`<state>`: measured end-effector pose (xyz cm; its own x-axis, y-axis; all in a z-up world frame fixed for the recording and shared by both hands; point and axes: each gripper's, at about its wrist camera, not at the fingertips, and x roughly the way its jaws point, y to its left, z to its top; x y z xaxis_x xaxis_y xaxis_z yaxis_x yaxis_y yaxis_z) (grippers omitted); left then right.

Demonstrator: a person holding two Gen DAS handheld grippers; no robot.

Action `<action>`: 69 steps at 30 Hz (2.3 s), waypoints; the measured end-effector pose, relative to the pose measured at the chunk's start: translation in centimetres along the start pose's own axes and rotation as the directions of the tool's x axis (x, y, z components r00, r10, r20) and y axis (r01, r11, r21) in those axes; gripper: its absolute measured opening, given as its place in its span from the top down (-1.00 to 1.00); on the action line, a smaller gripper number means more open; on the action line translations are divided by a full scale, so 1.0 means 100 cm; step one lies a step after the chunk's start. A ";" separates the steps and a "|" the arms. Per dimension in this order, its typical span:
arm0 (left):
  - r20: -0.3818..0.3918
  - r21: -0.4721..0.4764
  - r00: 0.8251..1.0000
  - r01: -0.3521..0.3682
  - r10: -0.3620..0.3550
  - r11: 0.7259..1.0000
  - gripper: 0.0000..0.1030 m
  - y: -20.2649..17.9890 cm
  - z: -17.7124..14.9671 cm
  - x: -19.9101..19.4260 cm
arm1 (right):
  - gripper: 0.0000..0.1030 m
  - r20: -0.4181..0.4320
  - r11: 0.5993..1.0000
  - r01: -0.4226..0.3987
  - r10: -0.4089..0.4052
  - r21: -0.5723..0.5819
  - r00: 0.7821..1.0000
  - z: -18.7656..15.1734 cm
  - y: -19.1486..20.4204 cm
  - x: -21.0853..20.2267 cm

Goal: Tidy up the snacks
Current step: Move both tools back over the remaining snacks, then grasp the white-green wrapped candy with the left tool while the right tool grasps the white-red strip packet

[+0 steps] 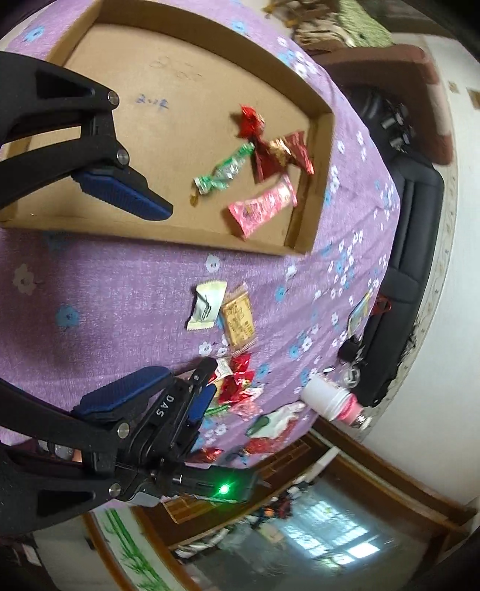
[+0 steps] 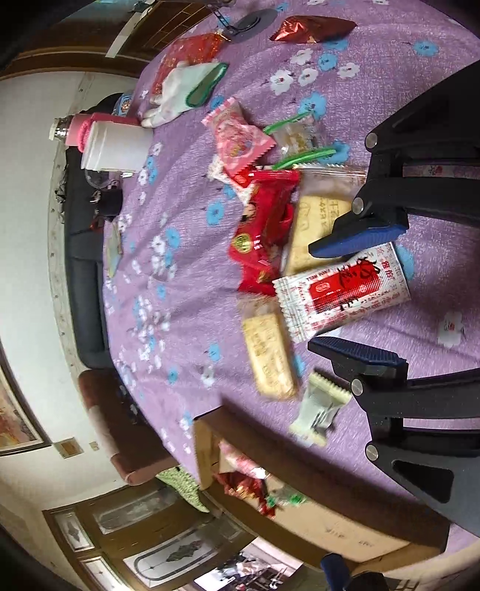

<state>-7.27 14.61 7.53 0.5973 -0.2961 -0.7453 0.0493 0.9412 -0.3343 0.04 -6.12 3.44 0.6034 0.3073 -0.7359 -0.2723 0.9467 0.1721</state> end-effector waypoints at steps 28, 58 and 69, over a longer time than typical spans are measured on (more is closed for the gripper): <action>-0.224 0.320 0.973 0.017 0.058 0.947 0.25 -0.056 0.000 0.103 | 0.78 0.026 0.943 -0.235 0.235 0.235 0.972 -0.001 -0.055 -0.022; -0.120 0.370 0.993 0.029 0.016 0.928 1.00 -0.064 -0.024 0.068 | 0.76 0.007 0.976 -0.189 0.190 0.109 0.982 -0.006 -0.022 -0.021; -0.025 0.450 0.995 -0.072 0.093 0.890 -0.47 -0.079 -0.019 0.073 | 0.76 0.015 0.958 -0.225 0.226 0.177 0.974 -0.007 -0.032 -0.024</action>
<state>-4.79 4.69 3.64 0.5791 -0.2114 -0.7874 0.3611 0.9324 0.0152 -1.11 -9.97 4.20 0.5374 0.5143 -0.6684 -0.2640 0.8553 0.4458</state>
